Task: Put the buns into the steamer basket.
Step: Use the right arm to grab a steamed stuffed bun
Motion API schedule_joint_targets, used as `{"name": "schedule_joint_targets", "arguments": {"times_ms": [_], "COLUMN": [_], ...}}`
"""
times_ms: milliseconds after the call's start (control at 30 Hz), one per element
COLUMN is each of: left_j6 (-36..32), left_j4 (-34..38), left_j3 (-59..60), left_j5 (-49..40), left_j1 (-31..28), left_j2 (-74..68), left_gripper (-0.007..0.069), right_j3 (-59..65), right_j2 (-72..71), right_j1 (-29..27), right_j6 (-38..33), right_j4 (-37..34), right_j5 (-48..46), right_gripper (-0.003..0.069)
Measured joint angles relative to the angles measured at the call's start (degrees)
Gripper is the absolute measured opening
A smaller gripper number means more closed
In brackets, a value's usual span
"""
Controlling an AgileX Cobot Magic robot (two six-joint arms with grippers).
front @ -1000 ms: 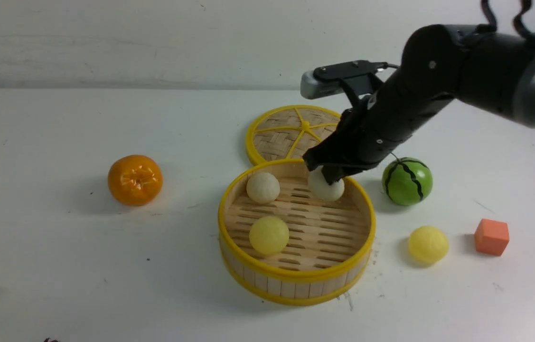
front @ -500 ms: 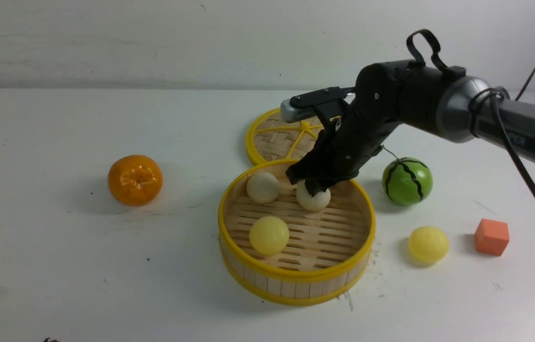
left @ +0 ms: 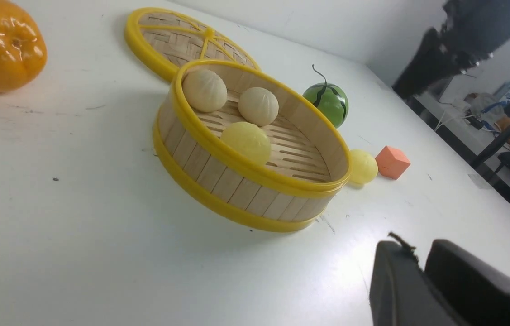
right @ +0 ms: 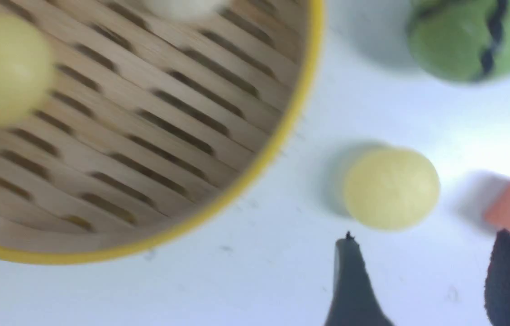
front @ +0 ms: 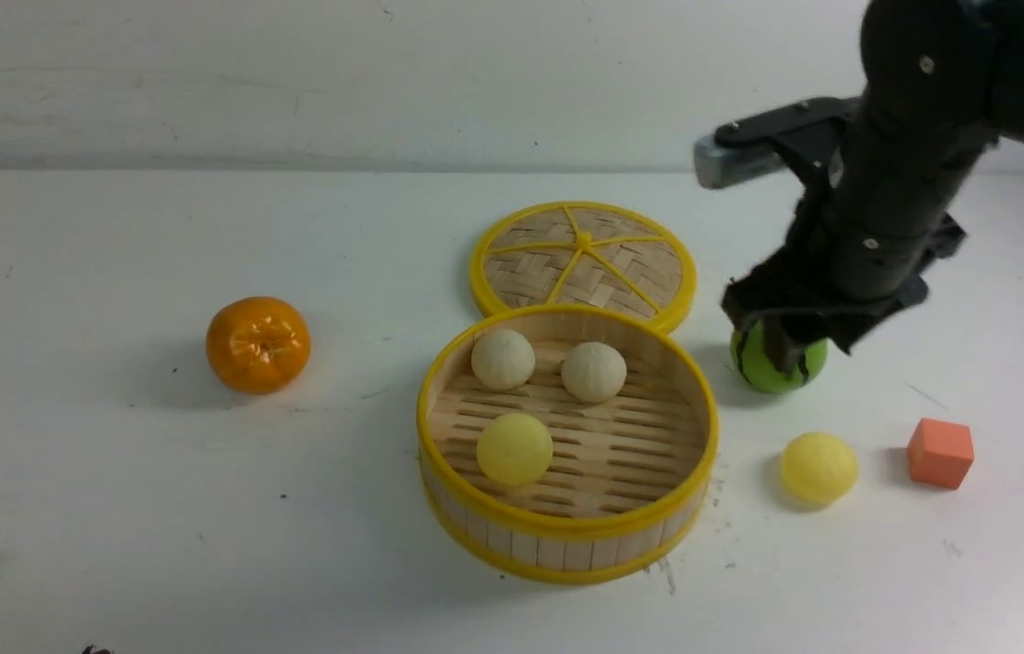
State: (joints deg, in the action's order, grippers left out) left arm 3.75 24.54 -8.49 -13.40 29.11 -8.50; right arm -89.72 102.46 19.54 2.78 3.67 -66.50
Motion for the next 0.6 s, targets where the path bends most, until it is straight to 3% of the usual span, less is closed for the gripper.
{"name": "schedule_joint_targets", "arguments": {"times_ms": [167,600], "left_j6": [0.0,0.0], "left_j4": [0.0,0.0], "left_j3": [0.0,0.0], "left_j5": [0.0,0.0], "left_j1": [0.0,0.0], "left_j2": [0.0,0.0], "left_gripper": [0.0094,0.011], "right_j3": [10.37,10.17], "right_j2": [0.25,6.7], "right_j1": [-5.08,-7.48], "right_j6": [3.73,3.16], "right_j4": [-1.81,-6.85], "right_j5": [8.92,15.87], "right_gripper": [0.0296,0.0285]}}
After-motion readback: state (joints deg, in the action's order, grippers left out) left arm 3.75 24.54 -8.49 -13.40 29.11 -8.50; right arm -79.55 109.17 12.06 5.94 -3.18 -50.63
